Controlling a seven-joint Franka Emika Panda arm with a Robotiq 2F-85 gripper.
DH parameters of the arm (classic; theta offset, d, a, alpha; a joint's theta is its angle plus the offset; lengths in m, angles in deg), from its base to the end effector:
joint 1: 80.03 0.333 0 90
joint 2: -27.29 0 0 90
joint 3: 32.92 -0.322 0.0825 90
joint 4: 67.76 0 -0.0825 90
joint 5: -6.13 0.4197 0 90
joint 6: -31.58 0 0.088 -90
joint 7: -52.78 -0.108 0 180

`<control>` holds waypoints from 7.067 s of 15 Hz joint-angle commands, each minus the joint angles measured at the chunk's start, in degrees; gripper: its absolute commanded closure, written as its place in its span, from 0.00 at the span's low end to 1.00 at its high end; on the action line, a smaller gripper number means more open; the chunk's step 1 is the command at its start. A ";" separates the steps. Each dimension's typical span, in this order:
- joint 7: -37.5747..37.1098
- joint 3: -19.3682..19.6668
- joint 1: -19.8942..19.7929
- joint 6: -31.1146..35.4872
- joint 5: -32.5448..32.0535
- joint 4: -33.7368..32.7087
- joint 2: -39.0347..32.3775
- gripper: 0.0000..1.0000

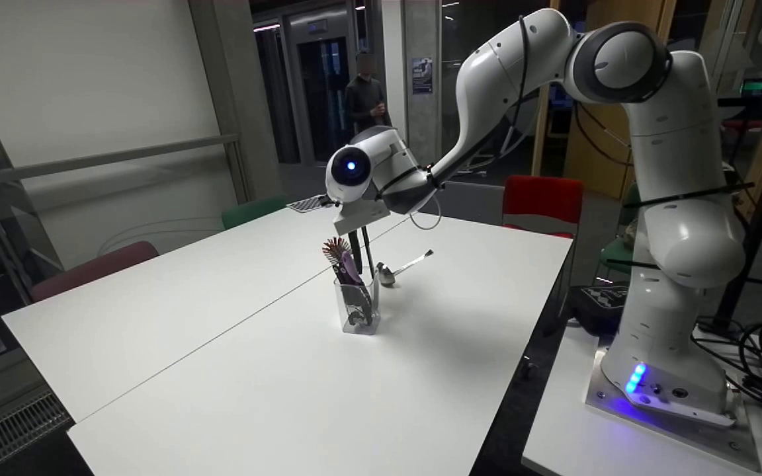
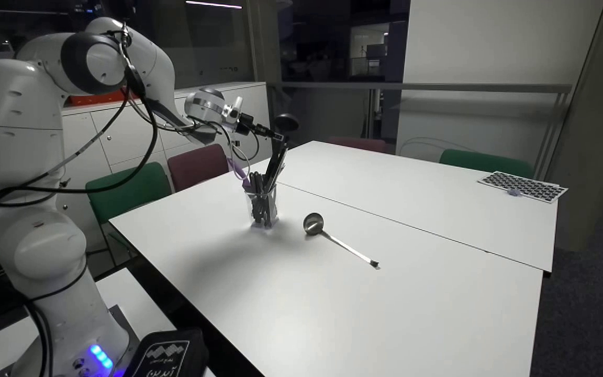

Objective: Pick up the spoon and put it in the cup

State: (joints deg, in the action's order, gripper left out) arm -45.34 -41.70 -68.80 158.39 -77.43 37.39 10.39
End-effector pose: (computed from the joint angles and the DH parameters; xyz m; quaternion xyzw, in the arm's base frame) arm 0.6567 0.1960 0.3901 0.8235 -0.1885 0.4777 0.2411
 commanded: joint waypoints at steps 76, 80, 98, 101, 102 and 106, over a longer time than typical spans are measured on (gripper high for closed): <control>-5.51 -3.65 2.89 4.77 19.95 10.48 17.20 0.00; -11.14 -2.69 1.82 11.00 19.90 12.60 20.92 0.00; -0.95 -2.02 2.67 27.87 71.07 31.64 36.55 0.00; 2.65 -4.46 0.63 24.30 75.97 32.95 35.48 0.00; 2.07 -5.41 -0.45 25.01 75.58 31.68 35.12 0.00; 2.08 -5.79 -0.44 24.89 75.78 32.55 34.49 0.00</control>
State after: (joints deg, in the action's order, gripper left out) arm -44.54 -45.14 -66.80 183.24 -3.31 69.91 44.67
